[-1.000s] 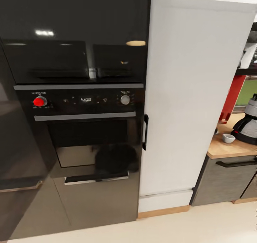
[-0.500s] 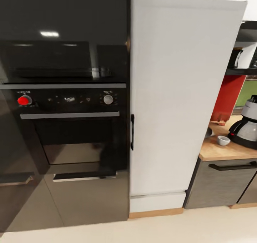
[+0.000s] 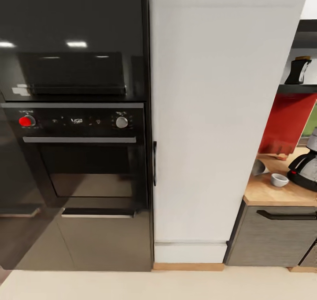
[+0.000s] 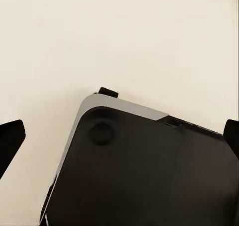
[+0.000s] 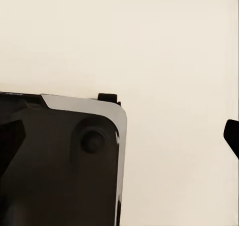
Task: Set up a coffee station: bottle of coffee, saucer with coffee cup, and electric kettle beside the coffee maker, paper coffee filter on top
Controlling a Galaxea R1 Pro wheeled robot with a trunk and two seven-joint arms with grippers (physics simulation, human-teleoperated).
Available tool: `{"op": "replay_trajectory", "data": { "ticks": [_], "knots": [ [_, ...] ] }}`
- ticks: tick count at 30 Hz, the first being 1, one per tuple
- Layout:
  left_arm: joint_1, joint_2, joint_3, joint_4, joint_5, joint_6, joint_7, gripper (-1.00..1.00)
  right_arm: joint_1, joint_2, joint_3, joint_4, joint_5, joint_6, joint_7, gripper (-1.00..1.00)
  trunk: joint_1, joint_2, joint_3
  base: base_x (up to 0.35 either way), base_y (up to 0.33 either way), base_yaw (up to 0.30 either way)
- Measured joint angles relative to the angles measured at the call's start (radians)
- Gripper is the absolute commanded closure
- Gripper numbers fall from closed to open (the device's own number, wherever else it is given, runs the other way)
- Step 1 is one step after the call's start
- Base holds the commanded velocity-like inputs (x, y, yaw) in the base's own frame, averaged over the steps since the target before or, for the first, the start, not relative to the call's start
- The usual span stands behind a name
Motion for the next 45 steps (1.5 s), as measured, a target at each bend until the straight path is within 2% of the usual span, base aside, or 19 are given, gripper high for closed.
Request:
{"op": "replay_trajectory", "data": {
  "ticks": [15, 22, 23, 25, 29, 32, 36, 42, 45],
  "knots": [
    [0.0, -0.001, 0.001, 0.013, -0.02, 0.0, 0.0, -1.0, 0.0, -0.003, -0.006, 0.001, -0.004, 0.0, 0.0, -1.0, 0.0, 0.0, 0.0, -0.045, -0.33, 0.002],
    [0.0, 0.0, 0.001, 0.014, -0.02, 0.0, 0.0, -1.0, 0.001, -0.014, -0.011, 0.053, -0.01, -0.077, -0.001, -1.0, 0.0, 0.0, 0.0, -0.026, -0.281, 0.0],
    [0.001, 0.006, 0.006, 0.019, -0.025, -0.006, -0.002, -1.0, -0.005, -0.009, -0.016, 0.059, -0.005, -0.071, -0.006, -1.0, 0.001, 0.0, 0.0, 0.0, 0.0, 0.0],
    [0.001, -0.005, 0.003, 0.03, -0.037, -0.016, -0.005, -1.0, -0.016, 0.002, -0.025, 0.07, 0.005, -0.06, 0.0, -1.0, -0.002, 0.0, 0.0, 0.0, 0.0, 0.0],
    [0.001, -0.011, 0.0, 0.019, -0.031, -0.009, -0.005, -1.0, -0.039, 0.022, -0.04, 0.068, 0.025, -0.038, 0.001, -1.0, 0.0, 0.0, 0.0, 0.0, 0.0, 0.0],
    [0.001, -0.015, 0.001, 0.003, -0.022, -0.007, -0.006, -1.0, -0.056, 0.005, -0.026, 0.051, 0.041, -0.052, 0.002, -1.0, 0.0, 0.0, 0.0, 0.0, 0.0, 0.0],
    [0.002, -0.022, -0.002, 0.005, -0.018, -0.029, -0.008, -1.0, -0.034, -0.014, -0.006, 0.028, 0.041, -0.074, -0.003, -1.0, 0.0, 0.0, 0.0, 0.021, -0.004, 0.0],
    [0.002, -0.021, 0.005, 0.009, -0.011, -0.062, -0.006, -1.0, -0.027, -0.009, 0.028, -0.006, 0.046, -0.108, -0.008, -1.0, 0.0, 0.0, 0.0, 0.149, -0.14, 0.0],
    [0.002, -0.021, 0.005, 0.009, -0.009, -0.069, -0.005, -1.0, -0.028, 0.0, 0.029, -0.022, 0.044, -0.109, -0.013, -1.0, 0.0, 0.0, 0.0, 0.169, -0.259, 0.0]
  ]
}}
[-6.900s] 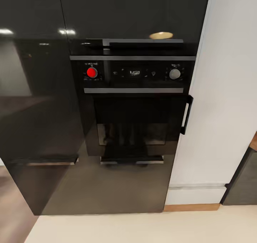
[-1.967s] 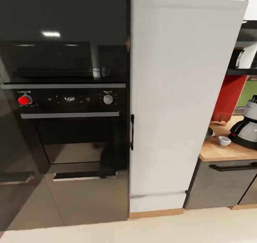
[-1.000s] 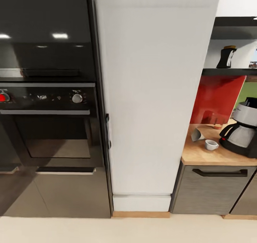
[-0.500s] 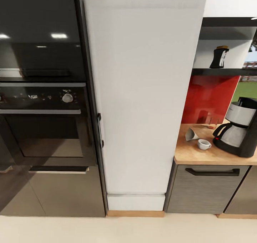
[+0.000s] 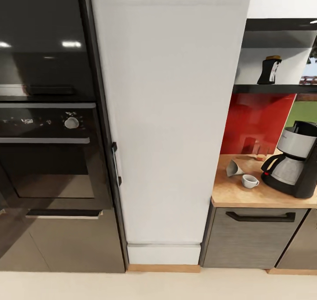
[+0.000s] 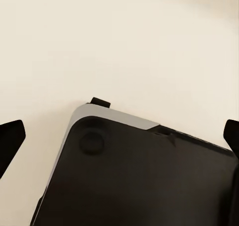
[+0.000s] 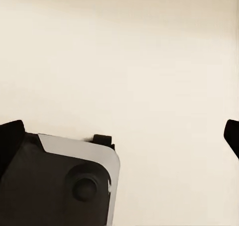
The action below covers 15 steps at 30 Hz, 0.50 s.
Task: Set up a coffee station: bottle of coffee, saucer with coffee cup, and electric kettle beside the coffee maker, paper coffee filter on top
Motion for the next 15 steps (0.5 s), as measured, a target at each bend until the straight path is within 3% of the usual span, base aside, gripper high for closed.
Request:
{"op": "replay_trajectory", "data": {
  "ticks": [8, 14, 15],
  "knots": [
    [0.0, -0.001, 0.0, 0.0, 0.0, 0.001, 0.0, -1.0, 0.0, 0.045, 0.009, -0.045, 0.003, 0.004, -0.046, -1.0, 0.0, 0.0, 0.0, 0.081, -0.307, 0.0],
    [0.0, -0.002, -0.003, 0.002, -0.001, 0.003, 0.001, -1.0, -0.001, 0.041, 0.04, -0.079, 0.034, 0.004, -0.044, -1.0, 0.0, 0.0, 0.0, 0.006, -0.329, 0.0],
    [0.0, -0.002, -0.003, 0.002, -0.001, 0.003, 0.001, -1.0, -0.001, 0.041, 0.042, -0.097, 0.066, 0.004, -0.044, -1.0, 0.0, 0.0, 0.0, -0.005, -0.33, 0.0]
  ]
}}
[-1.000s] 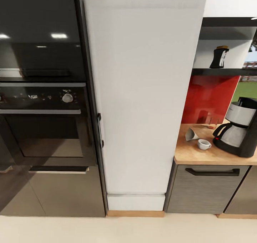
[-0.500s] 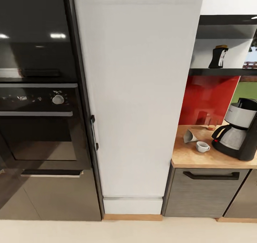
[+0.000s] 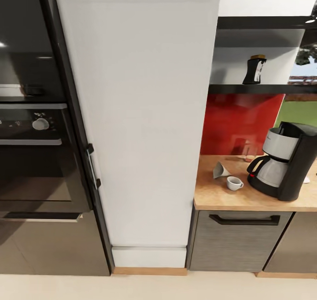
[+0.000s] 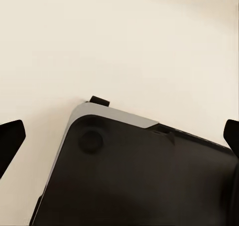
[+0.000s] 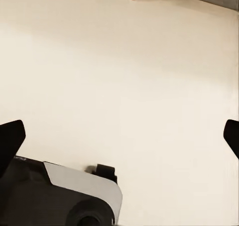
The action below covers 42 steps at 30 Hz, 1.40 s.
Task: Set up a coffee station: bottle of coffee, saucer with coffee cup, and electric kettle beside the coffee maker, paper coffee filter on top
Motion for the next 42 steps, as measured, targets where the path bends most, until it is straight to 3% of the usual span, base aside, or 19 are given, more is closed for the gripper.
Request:
{"op": "replay_trajectory", "data": {
  "ticks": [4, 8, 10, 12, 18, 21, 26, 31, 33, 37, 39, 42],
  "knots": [
    [0.001, 0.002, 0.0, 0.0, -0.001, -0.008, 0.0, -1.0, 0.0, -0.002, -0.003, -0.031, 0.004, -0.009, 0.001, -1.0, -0.001, 0.0, 0.0, -0.028, -0.111, 0.0],
    [0.0, 0.004, 0.003, -0.001, 0.0, -0.009, 0.0, -1.0, 0.0, 0.007, -0.068, -0.1, -0.05, 0.0, -0.012, -1.0, 0.0, 0.0, 0.0, -0.004, -0.008, 0.0],
    [0.0, 0.004, 0.003, -0.001, 0.001, -0.01, 0.0, -1.0, 0.0, 0.005, -0.081, -0.126, -0.065, 0.015, -0.009, -1.0, 0.0, 0.0, 0.0, -0.001, -0.003, 0.0],
    [0.0, 0.004, 0.004, -0.001, 0.002, -0.011, 0.004, -1.0, 0.0, 0.001, -0.086, -0.172, -0.072, 0.05, 0.007, -1.0, 0.0, 0.0, 0.0, -0.001, -0.001, 0.0],
    [0.0, 0.003, 0.005, 0.0, 0.012, -0.022, 0.008, -1.0, 0.001, -0.007, -0.1, -0.399, -0.088, 0.204, 0.146, -1.0, 0.0, 0.0, 0.0, 0.0, 0.0, 0.0],
    [0.0, 0.002, 0.005, 0.0, 0.013, -0.025, 0.009, -1.0, 0.001, -0.008, -0.104, -0.459, -0.091, 0.27, 0.175, -1.0, 0.0, 0.0, 0.0, 0.0, 0.0, 0.0],
    [0.0, 0.002, 0.004, 0.0, 0.013, -0.031, 0.008, -1.0, 0.001, -0.005, -0.105, -0.515, -0.092, 0.298, 0.183, -1.0, 0.0, 0.0, 0.0, 0.0, 0.0, 0.0],
    [0.0, 0.001, 0.003, 0.0, 0.012, -0.032, 0.008, -1.0, 0.001, -0.011, -0.109, -0.69, -0.093, 0.343, 0.175, -1.0, 0.0, 0.0, 0.0, 0.0, 0.0, 0.0],
    [0.0, 0.001, 0.001, 0.0, 0.011, -0.032, 0.008, -1.0, -0.001, -0.019, -0.125, -0.773, -0.093, 0.381, 0.171, -1.0, 0.0, 0.0, 0.0, 0.0, 0.0, 0.0],
    [0.0, 0.001, -0.001, 0.0, 0.009, -0.032, 0.008, -1.0, -0.019, -0.029, -0.148, -1.021, -0.093, 0.563, 0.137, -1.0, 0.0, 0.0, 0.0, 0.0, 0.0, 0.0],
    [0.0, 0.001, -0.002, 0.0, 0.007, -0.032, 0.008, -1.0, -0.039, -0.029, -0.151, -1.084, -0.093, 0.631, 0.123, -1.0, 0.0, 0.0, 0.0, 0.0, 0.0, 0.0],
    [0.0, 0.001, -0.003, 0.0, 0.004, -0.033, 0.008, -1.0, -0.132, -0.032, -0.159, -1.168, -0.093, 0.779, 0.102, -1.0, 0.0, 0.0, 0.0, 0.0, 0.0, 0.0]
  ]
}}
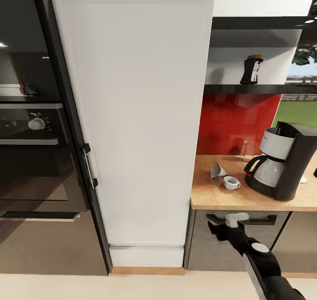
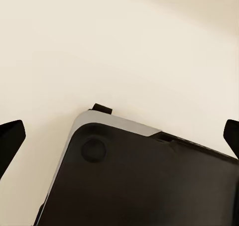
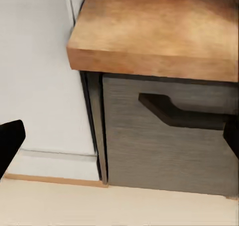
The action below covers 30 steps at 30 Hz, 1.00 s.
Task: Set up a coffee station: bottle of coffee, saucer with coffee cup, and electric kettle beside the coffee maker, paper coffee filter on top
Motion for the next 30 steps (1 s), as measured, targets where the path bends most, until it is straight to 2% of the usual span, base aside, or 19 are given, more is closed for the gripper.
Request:
{"op": "replay_trajectory", "data": {
  "ticks": [2, 7, 9, 11, 12, 13, 16, 17, 18, 21, 22, 23, 25, 30],
  "knots": [
    [0.0, 0.001, 0.0, 0.0, -0.001, 0.0, 0.0, -1.0, -0.066, -0.002, -0.013, -0.016, 0.0, 0.078, -0.006, -1.0, 0.0, 0.0, 0.0, 0.0, 0.0, 0.0],
    [0.0, 0.002, -0.003, 0.0, -0.004, 0.0, -0.002, -1.0, -0.241, -0.013, -0.087, 0.01, -0.002, 0.264, -0.012, -1.0, 0.0, 0.0, 0.0, 0.0, 0.0, 0.0],
    [0.0, 0.002, -0.007, 0.0, -0.006, 0.0, -0.003, -1.0, -0.314, -0.02, -0.103, 0.05, -0.004, 0.325, -0.012, -1.0, 0.0, 0.0, 0.0, 0.0, 0.0, 0.0],
    [0.0, 0.002, -0.013, 0.0, -0.009, -0.001, -0.004, -1.0, -0.415, -0.028, -0.12, 0.147, -0.005, 0.386, -0.012, -1.0, 0.0, 0.0, 0.0, 0.0, 0.0, 0.0],
    [0.0, 0.002, -0.014, 0.0, -0.01, -0.001, -0.004, -1.0, -0.444, -0.031, -0.126, 0.181, -0.005, 0.397, -0.011, -1.0, 0.0, 0.0, 0.0, 0.0, 0.0, 0.0],
    [0.0, 0.003, -0.015, 0.0, -0.013, -0.005, -0.004, -1.0, -0.496, -0.036, -0.139, 0.253, -0.005, 0.411, -0.009, -1.0, 0.0, 0.0, 0.0, 0.0, 0.0, 0.0],
    [0.0, 0.006, -0.015, 0.0, -0.011, -0.014, -0.005, -1.0, -0.597, -0.059, -0.161, 0.416, -0.015, 0.419, -0.004, -1.0, 0.0, 0.0, 0.0, 0.0, 0.0, 0.0],
    [0.0, 0.007, -0.015, 0.0, -0.01, -0.016, -0.006, -1.0, -0.645, -0.073, -0.168, 0.506, -0.026, 0.417, -0.002, -1.0, 0.0, 0.0, 0.0, 0.0, 0.0, 0.0],
    [0.0, 0.009, -0.014, 0.0, -0.009, -0.019, -0.007, -1.0, -0.733, -0.093, -0.173, 0.681, -0.046, 0.399, -0.005, -1.0, 0.0, 0.0, 0.0, 0.0, 0.0, 0.0],
    [0.0, 0.008, -0.014, 0.001, -0.01, -0.022, -0.008, -1.0, -0.862, -0.106, -0.176, 0.917, -0.061, 0.368, -0.028, -1.0, 0.0, 0.0, 0.0, 0.0, 0.0, 0.0],
    [0.0, 0.007, -0.014, 0.001, -0.012, -0.022, -0.008, -1.0, -0.94, -0.109, -0.176, 1.058, -0.066, 0.359, -0.076, -1.0, 0.0, 0.0, 0.0, 0.0, 0.0, 0.0],
    [0.0, 0.007, -0.015, 0.001, -0.013, -0.022, -0.008, -1.0, -0.976, -0.114, -0.175, 1.121, -0.068, 0.356, -0.114, -1.0, 0.0, 0.0, 0.0, 0.0, 0.0, 0.0],
    [0.0, 0.006, -0.015, 0.007, -0.014, -0.022, -0.008, -1.0, -0.995, -0.126, -0.176, 1.155, -0.068, 0.357, -0.142, -1.0, 0.0, 0.0, 0.0, 0.0, 0.0, 0.0],
    [0.0, 0.007, -0.016, 0.021, -0.015, -0.021, -0.008, -1.0, -1.001, -0.133, -0.177, 1.165, -0.068, 0.365, -0.183, -1.0, 0.0, 0.0, 0.0, 0.031, 0.0, 0.0]
  ]
}}
